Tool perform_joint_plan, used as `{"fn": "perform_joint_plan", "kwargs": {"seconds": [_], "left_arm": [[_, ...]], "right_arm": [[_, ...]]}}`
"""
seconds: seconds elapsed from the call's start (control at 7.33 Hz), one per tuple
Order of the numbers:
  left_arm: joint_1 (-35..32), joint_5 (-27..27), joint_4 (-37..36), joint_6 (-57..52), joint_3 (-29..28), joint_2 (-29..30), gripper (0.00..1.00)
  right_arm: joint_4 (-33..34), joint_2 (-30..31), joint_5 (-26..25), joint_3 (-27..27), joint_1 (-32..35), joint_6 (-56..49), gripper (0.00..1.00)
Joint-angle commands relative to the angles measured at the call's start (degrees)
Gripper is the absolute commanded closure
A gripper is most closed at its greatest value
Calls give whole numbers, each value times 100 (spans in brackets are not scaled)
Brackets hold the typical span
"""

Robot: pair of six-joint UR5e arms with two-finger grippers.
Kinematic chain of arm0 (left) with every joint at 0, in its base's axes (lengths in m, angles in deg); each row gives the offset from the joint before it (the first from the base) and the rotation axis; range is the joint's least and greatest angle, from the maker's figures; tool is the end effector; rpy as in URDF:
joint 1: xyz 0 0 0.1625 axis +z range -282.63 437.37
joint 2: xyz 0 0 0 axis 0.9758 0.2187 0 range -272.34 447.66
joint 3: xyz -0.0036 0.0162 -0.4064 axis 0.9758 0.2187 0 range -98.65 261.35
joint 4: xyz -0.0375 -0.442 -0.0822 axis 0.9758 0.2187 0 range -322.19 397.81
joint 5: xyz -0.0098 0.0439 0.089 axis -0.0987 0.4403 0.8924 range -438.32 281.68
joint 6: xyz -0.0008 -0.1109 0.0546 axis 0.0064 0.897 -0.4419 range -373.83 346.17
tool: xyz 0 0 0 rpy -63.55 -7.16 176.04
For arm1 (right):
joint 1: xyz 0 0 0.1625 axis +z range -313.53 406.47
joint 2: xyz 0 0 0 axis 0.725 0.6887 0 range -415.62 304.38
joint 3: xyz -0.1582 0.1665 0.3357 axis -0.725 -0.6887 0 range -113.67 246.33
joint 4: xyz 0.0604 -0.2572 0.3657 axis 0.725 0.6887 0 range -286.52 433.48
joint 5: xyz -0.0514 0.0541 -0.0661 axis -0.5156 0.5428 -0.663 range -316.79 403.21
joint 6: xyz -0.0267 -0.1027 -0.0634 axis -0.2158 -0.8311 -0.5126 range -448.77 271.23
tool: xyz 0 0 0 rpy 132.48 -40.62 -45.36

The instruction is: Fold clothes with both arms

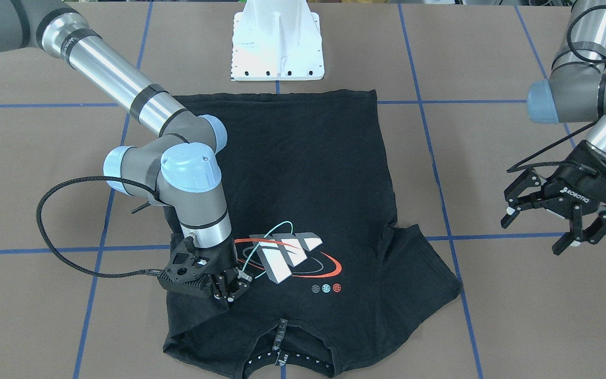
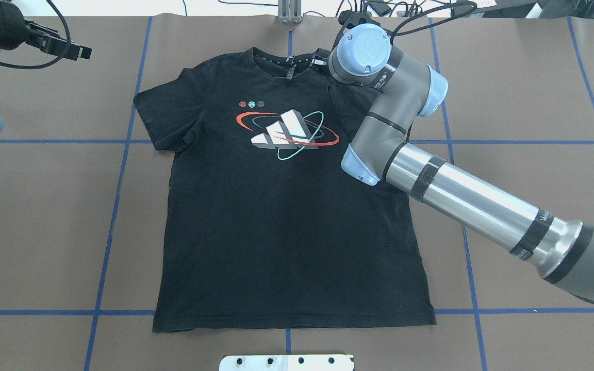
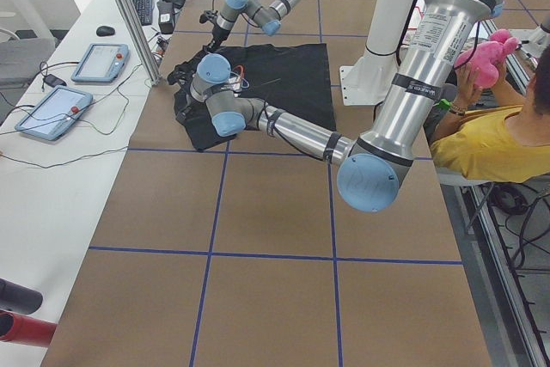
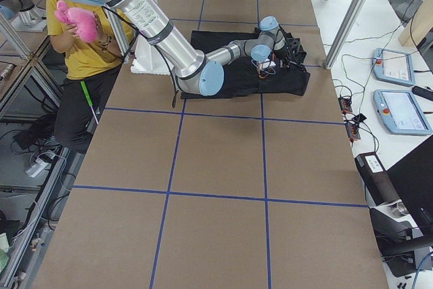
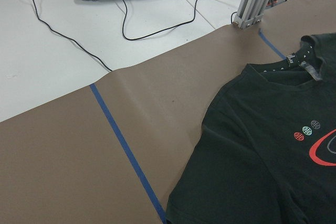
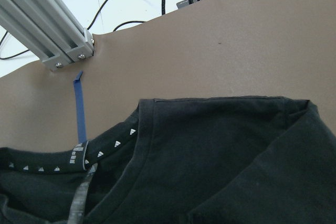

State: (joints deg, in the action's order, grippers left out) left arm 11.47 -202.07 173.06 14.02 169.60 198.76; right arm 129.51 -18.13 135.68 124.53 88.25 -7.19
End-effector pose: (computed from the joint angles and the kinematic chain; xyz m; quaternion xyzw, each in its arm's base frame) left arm 0.2223 -0.6550 0.3532 0.3522 0.4446 0.1285 0.8135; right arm -0.5741 -0.6847 0.2477 0.1775 -0.4239 0.2454 0.8536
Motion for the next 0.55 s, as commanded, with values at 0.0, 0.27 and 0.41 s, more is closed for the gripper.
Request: {"fn": "perform_joint_plan", "kwargs": {"seconds": [0.0,0.27,0.41], "left_arm": [[7,0,1,1,7,0,0],[16,0,1,-8,-1,0,0],[16,9,1,88,-27,9,0]], "right_arm": [[-5,-40,-210,-54,-108,16,1],[501,-373,181,-19,162,-27,0],[975,-539,819,51,416,-97,0]]}}
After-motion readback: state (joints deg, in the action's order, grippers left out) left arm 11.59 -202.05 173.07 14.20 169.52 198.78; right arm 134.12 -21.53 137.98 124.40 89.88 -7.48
